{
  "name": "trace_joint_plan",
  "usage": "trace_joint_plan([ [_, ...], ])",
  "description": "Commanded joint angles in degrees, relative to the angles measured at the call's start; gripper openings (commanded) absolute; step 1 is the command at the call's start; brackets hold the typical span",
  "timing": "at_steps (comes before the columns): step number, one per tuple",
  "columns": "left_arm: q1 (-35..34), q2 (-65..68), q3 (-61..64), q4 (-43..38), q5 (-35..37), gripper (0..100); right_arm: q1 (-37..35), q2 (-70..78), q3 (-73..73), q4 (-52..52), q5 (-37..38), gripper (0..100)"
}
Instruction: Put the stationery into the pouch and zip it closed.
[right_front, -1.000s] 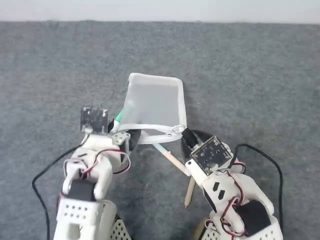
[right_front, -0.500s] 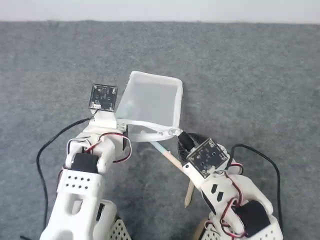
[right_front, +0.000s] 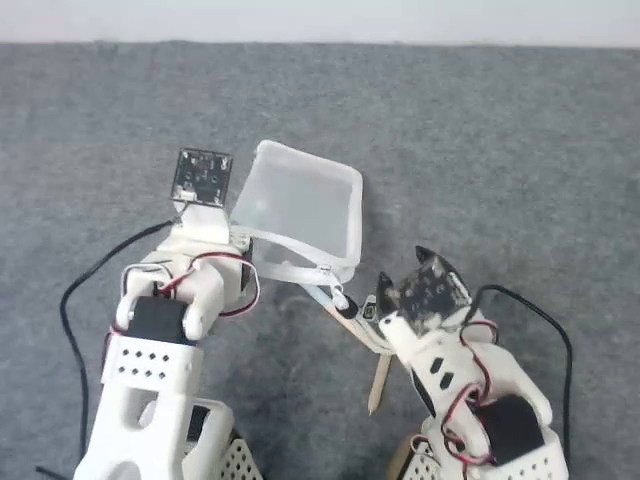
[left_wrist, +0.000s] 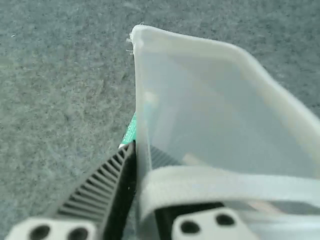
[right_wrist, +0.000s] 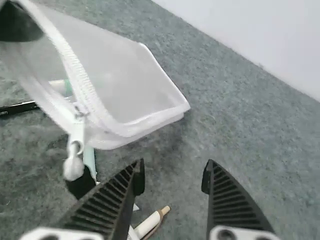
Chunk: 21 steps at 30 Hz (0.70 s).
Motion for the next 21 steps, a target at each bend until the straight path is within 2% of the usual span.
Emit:
trace_joint_plan([
  [1,0.4,-0.8,-11.6,6.9,-0.1,1,3.8,10.4,-5.9,-2.3,-3.4,17.4],
  [9,0.4,-0.7,-22.2,15.6,3.1,1,8.0,27.0,-8.9,-9.0,-11.3,17.2],
  [21,0.0,0.4,-24.0,15.7,5.1,1,8.7,43.7,-14.3,-8.7,-19.6,17.0],
])
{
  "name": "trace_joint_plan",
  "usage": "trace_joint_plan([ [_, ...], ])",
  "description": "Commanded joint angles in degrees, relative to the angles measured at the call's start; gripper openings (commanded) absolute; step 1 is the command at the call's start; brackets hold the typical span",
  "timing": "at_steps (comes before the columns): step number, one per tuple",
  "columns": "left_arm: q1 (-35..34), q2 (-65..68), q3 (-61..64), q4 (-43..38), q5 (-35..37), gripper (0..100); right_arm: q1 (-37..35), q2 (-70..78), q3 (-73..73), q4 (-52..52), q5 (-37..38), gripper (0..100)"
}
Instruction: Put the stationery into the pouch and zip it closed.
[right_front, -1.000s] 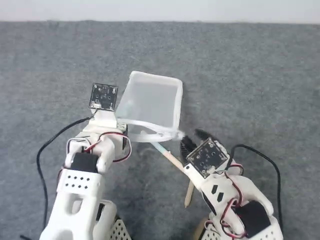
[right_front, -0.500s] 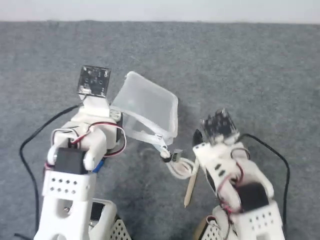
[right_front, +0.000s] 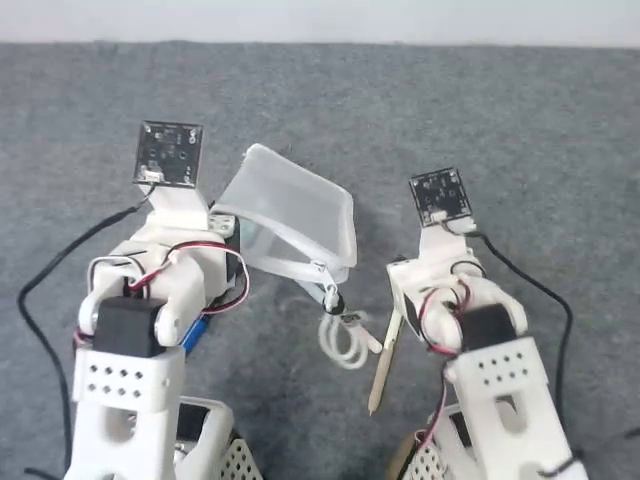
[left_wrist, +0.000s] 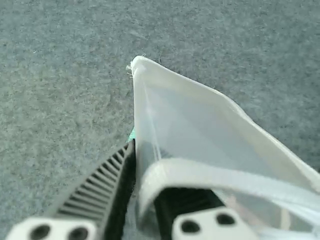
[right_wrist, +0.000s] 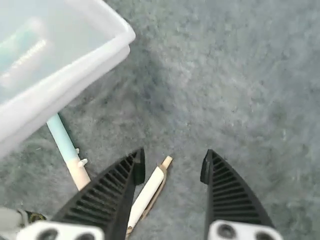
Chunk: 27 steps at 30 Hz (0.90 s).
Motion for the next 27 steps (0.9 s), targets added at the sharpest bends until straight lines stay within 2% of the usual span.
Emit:
trace_joint_plan([
  [1,-0.1,1.7,-5.7,0.1,1.1,1,0.4,5.6,-5.0,-0.7,-3.7,17.0],
  [5,-0.2,10.2,-11.4,3.2,1.4,1,0.3,10.5,-7.8,1.2,-7.6,17.0],
  [12,-8.3,23.1,-21.0,6.7,7.0,1,0.5,14.7,-9.2,2.4,-15.5,17.0],
  [17,-11.4,24.5,-21.1,6.5,10.8,1,0.3,16.7,-9.2,2.9,-16.8,17.3],
  [21,-14.1,24.5,-21.2,5.9,12.7,1,-1.8,20.5,-11.3,7.3,-16.9,17.3],
  [27,-14.2,24.5,-21.1,6.0,13.5,1,-5.2,29.7,-14.1,9.5,-19.0,17.3],
])
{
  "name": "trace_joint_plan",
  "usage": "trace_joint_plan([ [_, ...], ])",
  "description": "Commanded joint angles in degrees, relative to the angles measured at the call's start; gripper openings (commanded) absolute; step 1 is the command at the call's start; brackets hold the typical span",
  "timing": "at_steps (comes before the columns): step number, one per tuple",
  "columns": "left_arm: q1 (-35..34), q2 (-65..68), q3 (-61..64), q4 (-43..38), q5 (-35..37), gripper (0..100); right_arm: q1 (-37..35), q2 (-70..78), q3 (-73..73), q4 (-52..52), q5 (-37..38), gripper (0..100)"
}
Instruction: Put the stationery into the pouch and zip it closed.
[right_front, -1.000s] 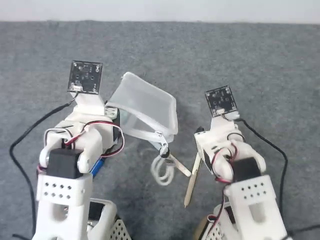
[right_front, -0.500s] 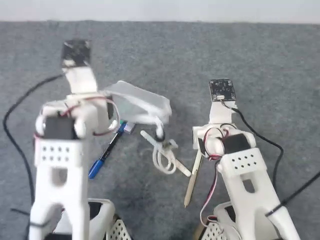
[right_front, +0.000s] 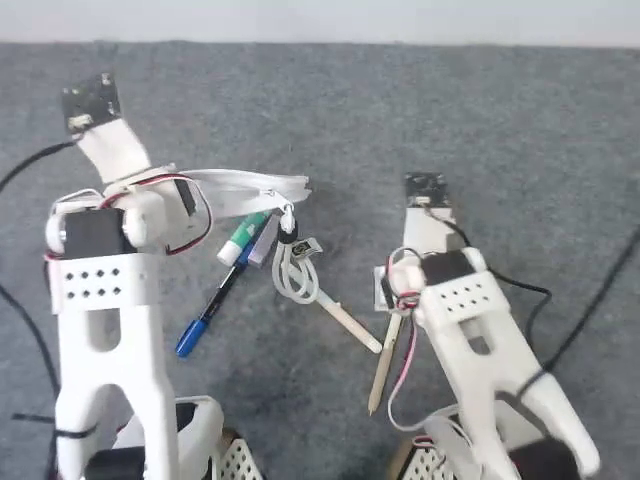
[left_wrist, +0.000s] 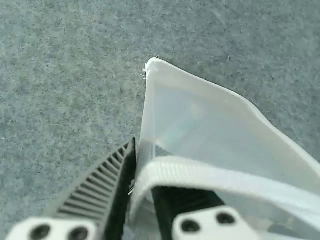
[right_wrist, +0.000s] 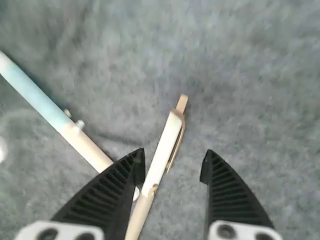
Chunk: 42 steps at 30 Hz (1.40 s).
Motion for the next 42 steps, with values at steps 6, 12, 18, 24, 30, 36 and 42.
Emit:
trace_joint_plan([
  [6,-0.3,-0.2,-3.0,-0.4,2.8,1,-1.1,11.5,-7.2,0.7,-7.2,17.3],
  [12,-0.4,-0.2,-3.2,0.8,8.1,1,-1.1,18.0,-10.0,0.7,-7.3,17.0],
  [18,-0.4,-0.2,-3.3,0.7,11.7,1,-0.8,22.8,-10.6,-1.4,-7.1,16.9],
  [24,-0.2,-0.3,-3.4,0.7,13.3,1,-1.0,24.5,-10.6,-3.4,-5.0,6.8],
  [30,-0.2,-0.3,-3.3,0.6,13.3,1,-0.7,22.8,-12.4,-3.5,0.7,0.6],
  [36,-0.2,-0.3,-3.2,0.6,13.3,1,-1.2,14.1,-16.3,6.1,0.9,0.6],
  [42,-0.2,-0.3,-3.2,0.6,13.3,1,-1.1,0.5,-15.5,10.3,1.0,0.6],
])
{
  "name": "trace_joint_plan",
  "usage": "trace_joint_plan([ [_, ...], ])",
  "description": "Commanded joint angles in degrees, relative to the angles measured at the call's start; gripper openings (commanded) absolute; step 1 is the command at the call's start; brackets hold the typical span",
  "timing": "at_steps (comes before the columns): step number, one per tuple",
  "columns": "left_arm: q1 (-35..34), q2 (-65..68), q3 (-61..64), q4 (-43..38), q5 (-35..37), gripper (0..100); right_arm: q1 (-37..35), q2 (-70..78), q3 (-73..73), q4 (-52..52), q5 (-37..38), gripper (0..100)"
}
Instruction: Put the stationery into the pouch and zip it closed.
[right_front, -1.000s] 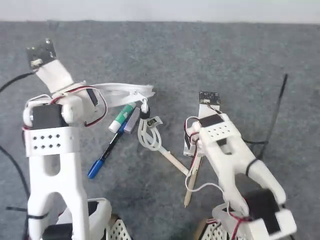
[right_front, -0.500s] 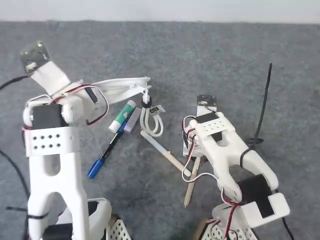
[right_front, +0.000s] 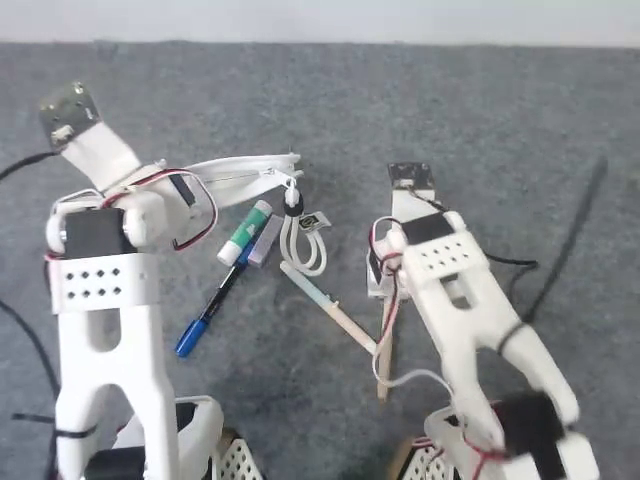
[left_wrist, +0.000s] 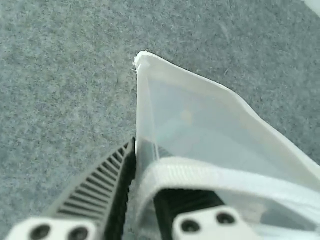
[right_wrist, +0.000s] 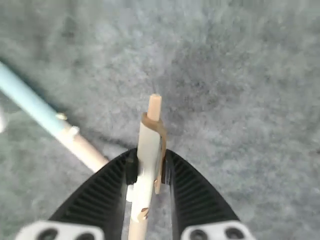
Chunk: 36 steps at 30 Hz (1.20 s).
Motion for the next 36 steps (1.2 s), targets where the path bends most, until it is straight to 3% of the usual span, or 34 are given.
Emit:
trace_joint_plan([
  [1,-0.2,-0.3,-3.2,0.3,0.7,1,-0.6,-11.3,-2.2,3.7,0.8,0.6],
  [18,-0.2,-0.3,-3.2,0.2,0.7,1,-8.3,-37.7,6.6,3.9,0.8,0.6],
  [24,-0.3,-0.3,-3.2,0.1,0.7,1,-8.4,-45.9,6.7,-2.1,0.3,0.6],
  [27,-0.3,-0.3,-3.2,0.1,0.7,1,-11.2,-48.3,6.9,-5.8,-0.2,0.6],
  [32,-0.3,-0.3,-3.2,0.2,0.7,1,-16.9,-49.4,6.9,-12.9,-7.4,0.6],
  [36,-0.3,-0.3,-3.2,0.3,0.7,1,-18.9,-48.9,6.9,-21.5,-7.6,0.6],
])
